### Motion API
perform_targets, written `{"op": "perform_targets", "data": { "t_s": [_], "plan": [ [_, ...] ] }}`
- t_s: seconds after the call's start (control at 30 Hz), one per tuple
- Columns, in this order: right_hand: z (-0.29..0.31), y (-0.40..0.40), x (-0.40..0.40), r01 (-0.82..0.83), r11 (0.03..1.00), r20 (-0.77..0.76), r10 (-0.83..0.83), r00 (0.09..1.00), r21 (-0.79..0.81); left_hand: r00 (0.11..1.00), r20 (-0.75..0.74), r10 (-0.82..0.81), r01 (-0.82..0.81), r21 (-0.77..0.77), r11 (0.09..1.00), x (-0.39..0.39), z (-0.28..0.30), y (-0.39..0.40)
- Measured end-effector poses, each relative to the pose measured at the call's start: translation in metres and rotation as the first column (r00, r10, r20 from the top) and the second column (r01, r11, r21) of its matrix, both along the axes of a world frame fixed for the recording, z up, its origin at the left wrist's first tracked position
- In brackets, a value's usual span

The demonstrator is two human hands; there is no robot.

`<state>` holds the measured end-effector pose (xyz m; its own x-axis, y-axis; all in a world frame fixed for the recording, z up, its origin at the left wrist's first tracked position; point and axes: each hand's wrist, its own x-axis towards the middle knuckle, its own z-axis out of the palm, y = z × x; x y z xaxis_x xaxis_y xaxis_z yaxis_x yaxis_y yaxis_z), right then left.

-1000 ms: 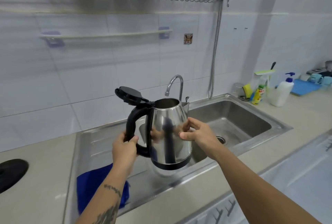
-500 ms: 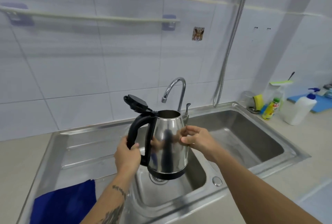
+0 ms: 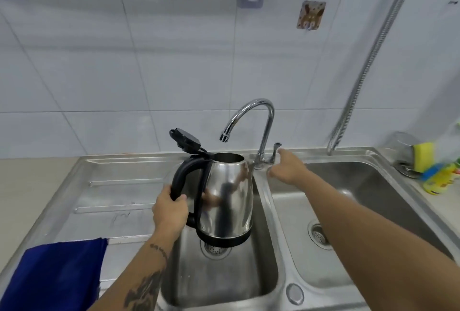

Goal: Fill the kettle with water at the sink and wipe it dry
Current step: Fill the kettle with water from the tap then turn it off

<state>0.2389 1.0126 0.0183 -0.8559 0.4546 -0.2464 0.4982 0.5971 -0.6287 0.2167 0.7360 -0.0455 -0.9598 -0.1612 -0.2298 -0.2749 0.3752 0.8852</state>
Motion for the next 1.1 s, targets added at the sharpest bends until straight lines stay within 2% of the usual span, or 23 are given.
{"op": "perform_targets", "data": {
  "t_s": [0.1,0.23,0.3,0.5,0.73,1.1],
  "plan": [
    [-0.004,0.026,-0.028,-0.072,0.994,-0.003,0.072,0.997,0.079,0.998,0.005,0.06,-0.06,-0.006,0.998,0.001,-0.001,0.01],
    [-0.012,0.05,-0.056,-0.179,0.961,0.077,0.167,0.983,0.21,0.994,0.004,0.109,-0.109,-0.033,0.994,-0.003,-0.003,0.013],
    [-0.018,0.055,-0.062,-0.206,0.953,0.105,0.187,0.977,0.221,0.992,-0.003,0.129,-0.129,-0.046,0.991,-0.007,-0.003,0.012],
    [-0.04,0.032,-0.039,-0.092,0.947,-0.024,0.104,0.994,0.307,0.994,-0.004,0.107,-0.107,-0.046,0.993,-0.027,-0.008,0.005],
    [-0.062,0.002,-0.009,-0.112,0.931,0.088,0.086,0.992,0.347,0.998,0.011,0.065,-0.065,-0.029,0.997,-0.041,-0.026,-0.005],
    [-0.067,-0.004,-0.011,-0.131,0.923,0.131,0.089,0.987,0.363,0.997,0.056,0.044,-0.043,-0.012,0.999,-0.042,-0.042,-0.029]
  ]
}}
